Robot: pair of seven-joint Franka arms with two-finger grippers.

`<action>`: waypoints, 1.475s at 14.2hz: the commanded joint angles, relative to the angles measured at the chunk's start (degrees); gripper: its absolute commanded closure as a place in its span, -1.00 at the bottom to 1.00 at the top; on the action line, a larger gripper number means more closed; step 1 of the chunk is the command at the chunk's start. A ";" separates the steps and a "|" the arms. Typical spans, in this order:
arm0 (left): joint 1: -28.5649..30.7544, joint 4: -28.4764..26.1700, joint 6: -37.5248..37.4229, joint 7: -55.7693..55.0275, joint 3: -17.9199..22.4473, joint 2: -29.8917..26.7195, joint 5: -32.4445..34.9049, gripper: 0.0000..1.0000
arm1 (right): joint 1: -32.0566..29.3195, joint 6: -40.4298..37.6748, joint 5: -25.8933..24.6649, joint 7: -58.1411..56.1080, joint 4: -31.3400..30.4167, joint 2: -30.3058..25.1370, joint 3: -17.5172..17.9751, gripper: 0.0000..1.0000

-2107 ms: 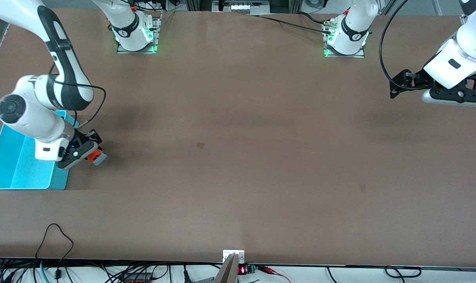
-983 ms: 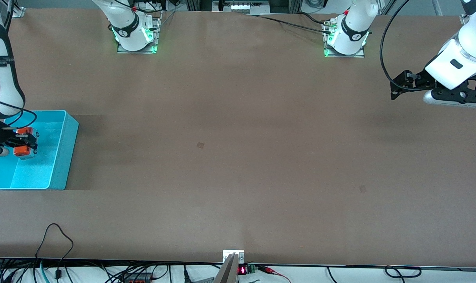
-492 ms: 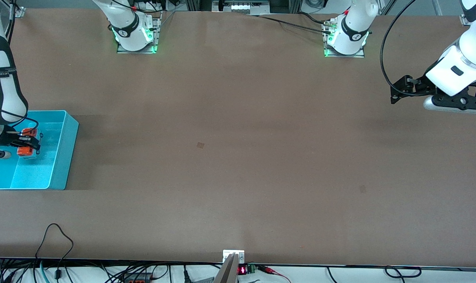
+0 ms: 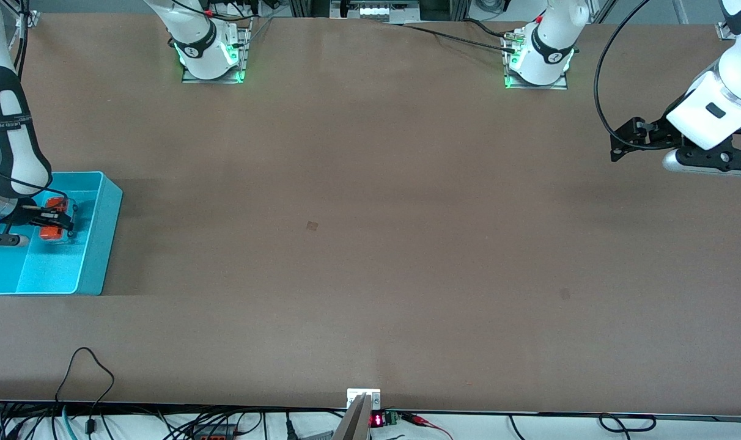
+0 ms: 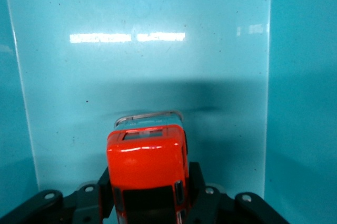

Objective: Wind up bus and store in blue box

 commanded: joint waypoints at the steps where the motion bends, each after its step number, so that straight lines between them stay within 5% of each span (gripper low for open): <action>1: 0.23 1.96 -2.69 -0.12 -0.03 1.02 -0.36 -1.00 | -0.29 -0.53 0.94 0.31 0.34 -0.40 0.44 -0.44; 3: 0.31 1.96 -2.69 -0.12 0.14 0.94 -0.36 -1.00 | -0.20 -0.53 0.94 0.04 0.34 -0.31 0.44 -0.97; 4: 0.23 1.96 -2.69 -0.12 0.15 1.02 -0.45 -1.00 | -0.20 -0.53 0.85 -0.13 0.34 -0.39 0.44 -1.00; 8: 0.14 1.96 -2.69 -0.03 0.06 0.93 -0.45 -1.00 | 0.15 -0.88 0.68 -0.13 0.86 -3.10 0.87 -1.00; 11: 0.05 2.05 -2.69 -0.12 -0.03 0.93 -0.54 -1.00 | 0.59 -8.85 0.24 0.21 4.02 -7.94 1.93 -1.00; 21: -0.39 2.49 -2.87 -0.21 -0.21 1.02 -0.36 -1.00 | 15.33 -52.19 -9.78 15.76 21.26 -23.40 6.06 -1.00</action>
